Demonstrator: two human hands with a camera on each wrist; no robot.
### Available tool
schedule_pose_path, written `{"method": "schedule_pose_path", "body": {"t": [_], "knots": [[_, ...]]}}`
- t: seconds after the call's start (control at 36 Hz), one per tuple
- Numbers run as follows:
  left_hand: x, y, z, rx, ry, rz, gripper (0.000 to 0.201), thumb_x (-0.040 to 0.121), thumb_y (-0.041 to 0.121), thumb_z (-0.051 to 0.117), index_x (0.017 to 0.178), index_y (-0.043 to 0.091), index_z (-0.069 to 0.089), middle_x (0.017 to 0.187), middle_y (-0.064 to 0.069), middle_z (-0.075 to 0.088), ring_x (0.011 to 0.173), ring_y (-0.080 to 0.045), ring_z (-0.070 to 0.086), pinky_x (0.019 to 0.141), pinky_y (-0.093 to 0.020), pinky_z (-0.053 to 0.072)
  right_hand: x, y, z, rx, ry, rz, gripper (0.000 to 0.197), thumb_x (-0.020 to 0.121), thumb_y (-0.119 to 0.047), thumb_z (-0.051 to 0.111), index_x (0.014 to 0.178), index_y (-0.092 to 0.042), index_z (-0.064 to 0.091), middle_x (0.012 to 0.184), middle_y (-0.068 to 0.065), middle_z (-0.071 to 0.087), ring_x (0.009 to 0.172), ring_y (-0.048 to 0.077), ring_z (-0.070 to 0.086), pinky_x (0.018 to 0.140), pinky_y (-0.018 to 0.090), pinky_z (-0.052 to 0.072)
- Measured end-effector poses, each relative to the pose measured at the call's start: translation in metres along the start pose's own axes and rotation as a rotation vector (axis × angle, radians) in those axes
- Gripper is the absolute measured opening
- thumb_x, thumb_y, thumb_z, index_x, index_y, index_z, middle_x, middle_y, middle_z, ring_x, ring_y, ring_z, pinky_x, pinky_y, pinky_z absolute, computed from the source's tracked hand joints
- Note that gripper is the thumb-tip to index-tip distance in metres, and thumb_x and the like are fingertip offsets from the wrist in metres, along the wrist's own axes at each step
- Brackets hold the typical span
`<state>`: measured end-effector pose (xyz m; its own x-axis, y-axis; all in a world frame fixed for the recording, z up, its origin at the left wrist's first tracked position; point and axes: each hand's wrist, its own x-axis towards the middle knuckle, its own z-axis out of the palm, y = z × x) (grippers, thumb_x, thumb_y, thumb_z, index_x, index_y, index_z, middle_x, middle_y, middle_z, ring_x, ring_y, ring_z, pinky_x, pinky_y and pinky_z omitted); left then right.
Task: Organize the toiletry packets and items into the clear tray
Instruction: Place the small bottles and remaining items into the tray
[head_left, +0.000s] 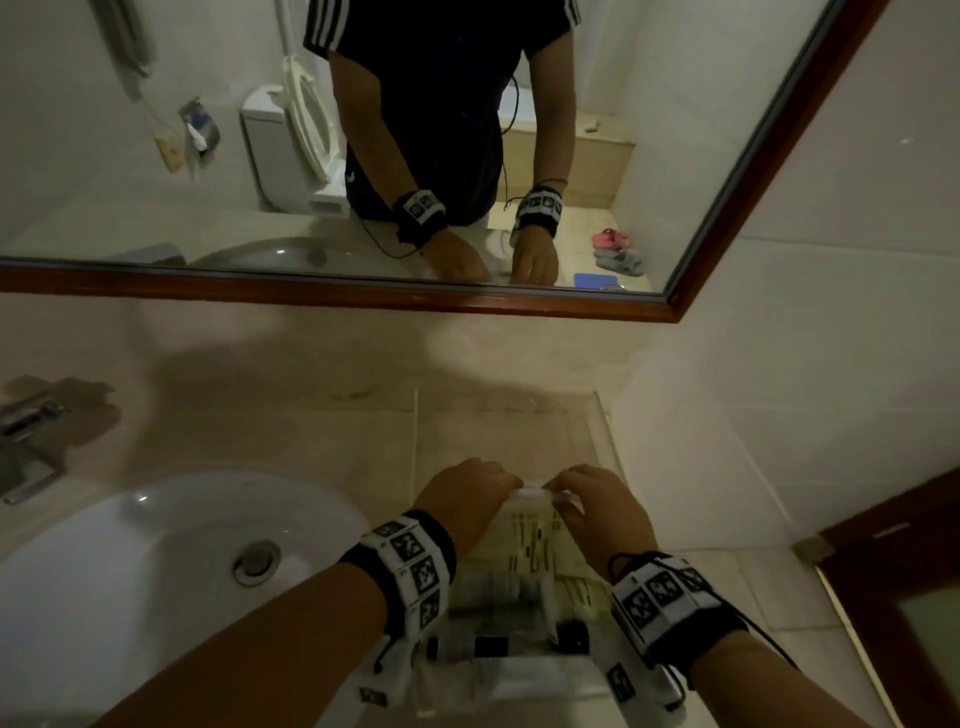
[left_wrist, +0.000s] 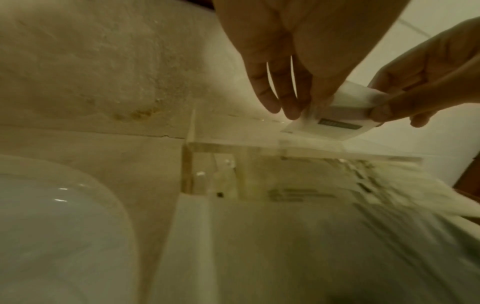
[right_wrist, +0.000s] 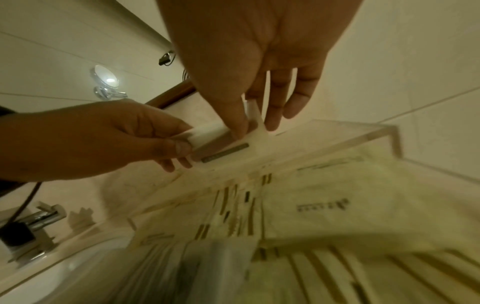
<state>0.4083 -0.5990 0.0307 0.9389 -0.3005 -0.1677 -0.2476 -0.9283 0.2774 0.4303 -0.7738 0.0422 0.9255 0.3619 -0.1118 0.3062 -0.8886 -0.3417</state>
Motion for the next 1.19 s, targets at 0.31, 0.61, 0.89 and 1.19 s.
{"method": "schedule_pose_path", "body": {"t": [0.31, 0.61, 0.89, 1.19], "knots": [[-0.032, 0.053, 0.025, -0.103, 0.149, 0.222, 0.050, 0.066, 0.019, 0.084, 0.114, 0.016, 0.069, 0.119, -0.005, 0.068, 0.106, -0.023, 0.066, 0.088, -0.027, 0.056, -0.077, 0.045, 0.005, 0.015, 0.233, -0.027, 0.012, 0.070, -0.014, 0.079, 0.068, -0.019, 0.068, 0.079, -0.003, 0.063, 0.075, 0.021, 0.060, 0.057, 0.025, 0.044], [-0.045, 0.069, 0.074, -0.111, 0.040, 0.229, 0.022, 0.073, 0.013, 0.073, 0.094, 0.016, 0.071, 0.095, -0.005, 0.071, 0.086, -0.024, 0.069, 0.072, -0.032, 0.060, -0.102, 0.054, 0.034, -0.019, 0.070, 0.062, 0.006, 0.079, -0.011, 0.062, 0.082, -0.016, 0.064, 0.097, 0.000, 0.060, 0.092, 0.023, 0.054, 0.068, 0.031, 0.045], [-0.054, 0.080, 0.078, 0.004, 0.122, 0.254, 0.035, 0.087, 0.027, 0.040, 0.099, 0.029, 0.073, 0.108, 0.011, 0.071, 0.104, -0.009, 0.066, 0.096, -0.024, 0.048, -0.109, 0.054, 0.040, -0.058, -0.010, 0.059, 0.020, 0.086, -0.022, 0.052, 0.100, -0.021, 0.066, 0.112, -0.004, 0.061, 0.098, 0.021, 0.058, 0.080, 0.033, 0.047], [-0.066, 0.083, 0.055, 0.014, -0.077, 0.075, 0.048, 0.100, 0.027, 0.032, 0.148, 0.023, 0.027, 0.160, 0.001, 0.014, 0.149, -0.018, 0.009, 0.120, -0.041, 0.006, -0.115, 0.053, 0.029, -0.004, 0.001, 0.154, 0.028, 0.091, -0.023, 0.049, 0.117, -0.021, 0.060, 0.126, -0.003, 0.052, 0.113, 0.018, 0.048, 0.096, 0.027, 0.042]]}}
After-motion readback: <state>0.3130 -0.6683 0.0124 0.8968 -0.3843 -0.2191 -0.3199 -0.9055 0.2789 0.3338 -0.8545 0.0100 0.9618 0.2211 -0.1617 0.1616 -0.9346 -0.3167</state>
